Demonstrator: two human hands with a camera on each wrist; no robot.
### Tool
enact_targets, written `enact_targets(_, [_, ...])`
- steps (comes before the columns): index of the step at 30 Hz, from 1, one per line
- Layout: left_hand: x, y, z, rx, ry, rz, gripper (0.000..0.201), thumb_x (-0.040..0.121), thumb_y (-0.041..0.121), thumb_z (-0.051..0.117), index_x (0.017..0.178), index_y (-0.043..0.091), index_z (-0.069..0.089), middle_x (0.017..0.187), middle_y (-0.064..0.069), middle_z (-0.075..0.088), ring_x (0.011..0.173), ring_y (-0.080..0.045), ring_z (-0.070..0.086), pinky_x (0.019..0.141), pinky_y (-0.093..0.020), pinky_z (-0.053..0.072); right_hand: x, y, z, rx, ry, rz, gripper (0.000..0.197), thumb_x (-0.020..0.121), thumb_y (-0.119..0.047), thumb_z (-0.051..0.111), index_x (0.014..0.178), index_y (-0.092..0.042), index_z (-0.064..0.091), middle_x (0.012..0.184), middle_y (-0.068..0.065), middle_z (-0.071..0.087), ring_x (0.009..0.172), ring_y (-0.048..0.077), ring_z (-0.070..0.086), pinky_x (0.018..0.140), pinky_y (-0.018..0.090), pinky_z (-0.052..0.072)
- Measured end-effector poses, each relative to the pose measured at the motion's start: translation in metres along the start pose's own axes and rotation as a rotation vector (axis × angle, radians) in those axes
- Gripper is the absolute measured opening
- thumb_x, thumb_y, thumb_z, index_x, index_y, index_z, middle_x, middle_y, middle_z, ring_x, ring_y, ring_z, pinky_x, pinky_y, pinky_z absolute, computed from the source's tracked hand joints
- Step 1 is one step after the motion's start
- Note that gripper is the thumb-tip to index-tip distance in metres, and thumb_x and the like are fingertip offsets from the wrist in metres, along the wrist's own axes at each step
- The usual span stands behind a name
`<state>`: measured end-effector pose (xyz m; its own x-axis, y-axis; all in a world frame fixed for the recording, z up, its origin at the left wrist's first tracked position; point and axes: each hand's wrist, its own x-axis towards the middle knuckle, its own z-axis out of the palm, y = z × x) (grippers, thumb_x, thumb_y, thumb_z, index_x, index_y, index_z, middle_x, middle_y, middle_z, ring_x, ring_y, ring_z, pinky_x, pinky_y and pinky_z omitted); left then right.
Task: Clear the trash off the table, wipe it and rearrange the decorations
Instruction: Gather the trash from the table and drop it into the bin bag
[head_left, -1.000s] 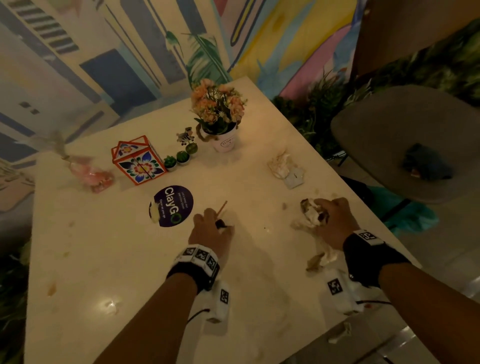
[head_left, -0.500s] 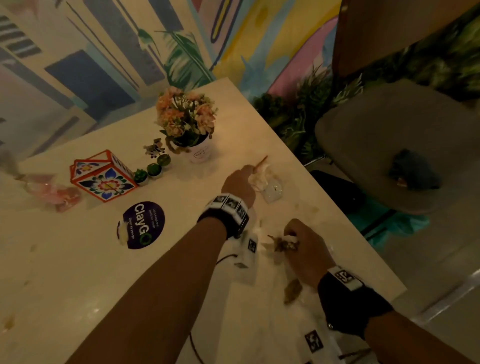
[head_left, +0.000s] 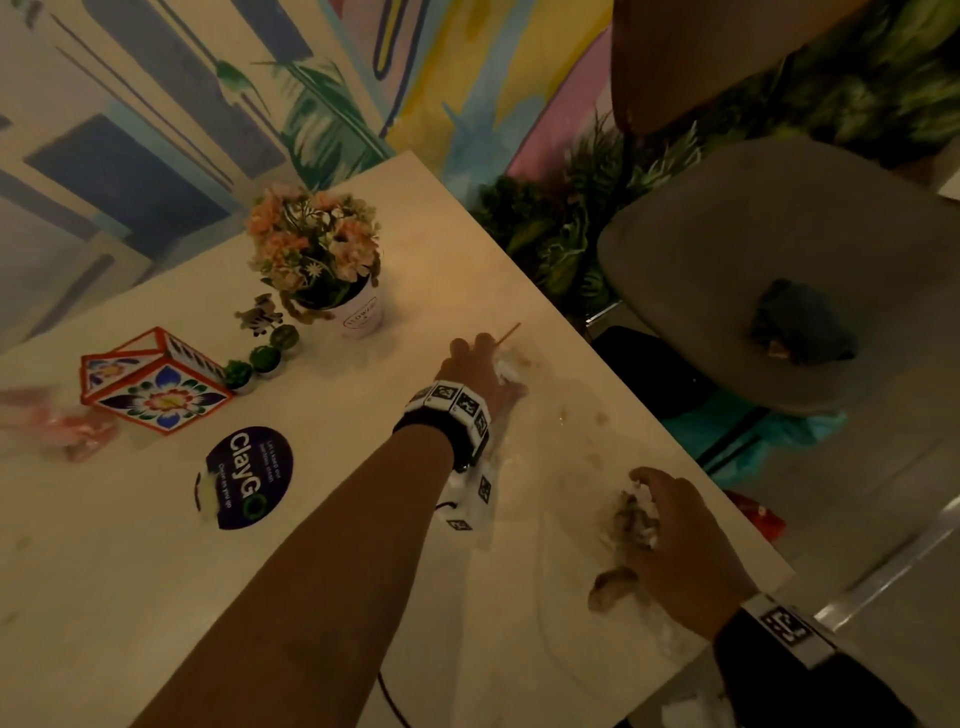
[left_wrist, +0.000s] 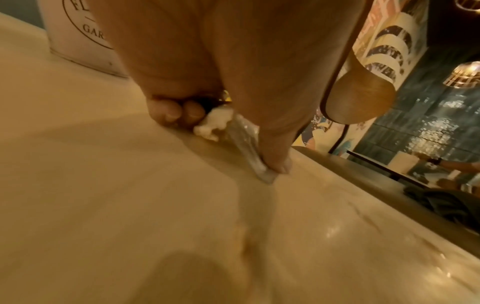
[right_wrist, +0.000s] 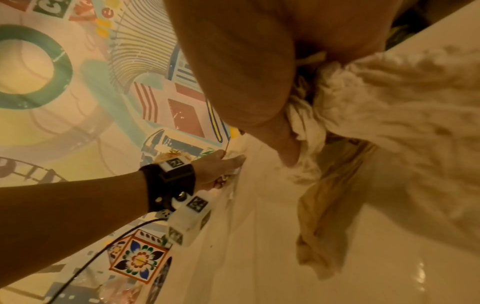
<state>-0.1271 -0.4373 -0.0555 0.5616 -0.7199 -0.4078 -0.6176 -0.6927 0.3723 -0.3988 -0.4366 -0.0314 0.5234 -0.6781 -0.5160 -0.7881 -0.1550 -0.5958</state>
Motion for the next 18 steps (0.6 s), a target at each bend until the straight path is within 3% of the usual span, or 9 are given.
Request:
enact_targets(2, [-0.006,-0.006,0.006,0.038,0.032,0.064,0.044,0.087,0.041,0.059,0.119,0.017,0.041,0.123,-0.012,0.037,0.107,-0.038,0.051,0.083,-0.040,0.042,0.006,0.000,0.004,-0.021,-0.008,0.024,0.068,0.074,-0.023,0.073,0.129,-0.031,0.035,0.120,-0.003,0.035,0.110,0.023,0.047,0.093,0.043,0.046])
enact_targets(5, [-0.013,-0.017,0.011,0.035,0.033,0.128,0.027,0.095,0.030,0.049,0.111,0.008,0.049,0.119,-0.013,0.037,0.096,-0.035,0.053,0.076,-0.035,0.040,0.014,0.001,0.011,-0.072,0.003,0.032,0.064,0.067,-0.020,0.079,0.119,-0.027,0.041,0.112,-0.004,0.030,0.102,0.022,0.048,0.089,0.037,0.048])
enact_targets(8, [-0.022,-0.031,0.010,-0.045,0.069,0.147,0.020,0.095,0.023,0.049,0.099,0.003,0.050,0.108,-0.011,0.037,0.084,-0.030,0.051,0.077,-0.037,0.042,0.018,0.003,0.016,-0.084,0.033,-0.010,0.048,0.072,-0.012,0.075,0.113,-0.018,0.051,0.114,-0.004,0.027,0.093,0.019,0.048,0.080,0.024,0.041])
enact_targets(10, [-0.031,-0.042,0.005,-0.166,0.135,0.124,0.015,0.093,0.018,0.050,0.091,0.003,0.049,0.097,-0.014,0.046,0.080,-0.026,0.049,0.072,-0.036,0.040,0.017,0.001,0.019,-0.122,0.047,-0.059,0.031,0.077,-0.005,0.069,0.105,-0.012,0.057,0.110,-0.003,0.030,0.086,0.018,0.050,0.074,0.021,0.039])
enact_targets(13, [-0.051,-0.052,-0.004,-0.282,0.137,0.115,0.012,0.091,0.016,0.051,0.094,0.005,0.048,0.088,-0.016,0.059,0.074,-0.026,0.055,0.065,-0.034,0.042,0.011,-0.006,0.023,-0.207,0.085,-0.116,0.019,0.077,-0.001,0.063,0.092,-0.013,0.060,0.101,0.002,0.044,0.084,0.025,0.053,0.069,0.026,0.039])
enact_targets(16, [-0.072,-0.046,-0.003,-0.298,0.069,0.177,0.013,0.090,0.018,0.054,0.101,0.014,0.047,0.085,-0.011,0.061,0.070,-0.026,0.057,0.061,-0.030,0.042,0.008,-0.012,0.028,-0.151,0.091,-0.102,0.030,0.078,-0.002,0.059,0.088,-0.027,0.048,0.098,0.002,0.049,0.088,0.028,0.054,0.069,0.030,0.040])
enact_targets(18, [-0.080,-0.040,0.004,-0.210,0.009,0.212,0.024,0.088,0.025,0.061,0.106,0.015,0.047,0.090,-0.010,0.064,0.076,-0.028,0.060,0.064,-0.031,0.043,0.007,-0.019,0.030,-0.064,0.070,-0.096,0.033,0.077,-0.002,0.061,0.093,-0.029,0.048,0.104,0.002,0.052,0.090,0.025,0.054,0.070,0.031,0.043])
